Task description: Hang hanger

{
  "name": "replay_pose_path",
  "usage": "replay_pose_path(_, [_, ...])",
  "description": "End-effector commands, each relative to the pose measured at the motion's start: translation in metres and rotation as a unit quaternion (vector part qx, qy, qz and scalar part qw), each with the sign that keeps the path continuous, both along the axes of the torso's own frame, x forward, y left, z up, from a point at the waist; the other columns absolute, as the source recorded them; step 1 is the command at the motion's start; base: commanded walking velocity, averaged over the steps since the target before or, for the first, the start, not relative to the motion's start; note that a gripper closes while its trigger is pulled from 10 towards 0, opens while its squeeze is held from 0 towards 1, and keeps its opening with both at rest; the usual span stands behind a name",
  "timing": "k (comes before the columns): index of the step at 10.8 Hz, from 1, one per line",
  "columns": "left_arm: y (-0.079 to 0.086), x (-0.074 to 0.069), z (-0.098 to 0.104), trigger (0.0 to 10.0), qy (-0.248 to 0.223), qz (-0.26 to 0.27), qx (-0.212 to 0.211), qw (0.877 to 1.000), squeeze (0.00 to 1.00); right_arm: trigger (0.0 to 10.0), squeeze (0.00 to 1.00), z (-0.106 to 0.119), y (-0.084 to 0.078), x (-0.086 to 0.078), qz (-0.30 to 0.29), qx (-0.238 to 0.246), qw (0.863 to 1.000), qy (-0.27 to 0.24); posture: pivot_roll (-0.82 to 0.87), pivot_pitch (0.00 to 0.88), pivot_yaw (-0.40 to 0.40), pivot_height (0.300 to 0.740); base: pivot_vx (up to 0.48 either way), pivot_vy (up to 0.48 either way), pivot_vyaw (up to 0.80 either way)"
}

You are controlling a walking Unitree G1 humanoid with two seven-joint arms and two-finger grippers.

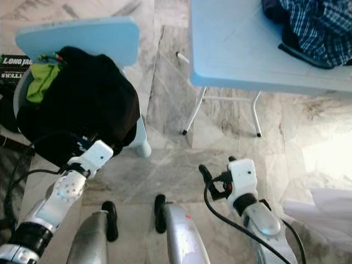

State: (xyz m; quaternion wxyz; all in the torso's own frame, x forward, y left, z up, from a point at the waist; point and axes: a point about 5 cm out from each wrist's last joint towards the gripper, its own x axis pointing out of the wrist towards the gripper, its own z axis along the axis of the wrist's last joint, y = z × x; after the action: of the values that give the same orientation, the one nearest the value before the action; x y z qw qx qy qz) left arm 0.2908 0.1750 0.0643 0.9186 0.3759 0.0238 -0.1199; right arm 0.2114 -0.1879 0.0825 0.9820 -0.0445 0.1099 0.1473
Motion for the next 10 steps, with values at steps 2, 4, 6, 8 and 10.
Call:
replay_pose_path(2, [-0.001,-0.008,-0.005,0.0,0.008,0.002,-0.006,1.000,0.00,10.0,0.00,-0.008,-0.004,-0.004,-0.007,-0.007,1.000,0.017,-0.12,0.374,-0.154,0.740,0.000,0.000,0.00])
replay_pose_path(4, [0.002,-0.009,-0.009,0.0,0.018,0.009,-0.012,1.000,0.00,10.0,0.00,-0.008,-0.003,-0.002,-0.007,-0.008,1.000,0.014,-0.12,0.372,-0.154,0.740,0.000,0.000,0.00])
replay_pose_path(6, [0.005,-0.009,-0.013,0.0,0.029,0.015,-0.013,0.999,0.00,10.0,0.00,-0.007,-0.002,-0.002,-0.007,-0.007,1.000,0.012,-0.12,0.368,-0.152,0.740,0.000,0.000,0.00])
replay_pose_path(8, [0.008,-0.007,-0.016,3.5,0.035,0.022,-0.002,0.999,0.00,10.0,0.00,-0.007,0.001,0.000,-0.005,-0.006,1.000,0.010,-0.12,0.366,-0.153,0.740,0.000,0.000,0.00])
replay_pose_path(10, [-0.001,-0.008,-0.012,10.0,0.033,0.001,-0.028,0.999,1.00,10.0,0.00,-0.006,0.001,0.000,-0.003,-0.008,1.000,0.008,-0.12,0.363,-0.153,0.740,0.000,0.000,0.00])
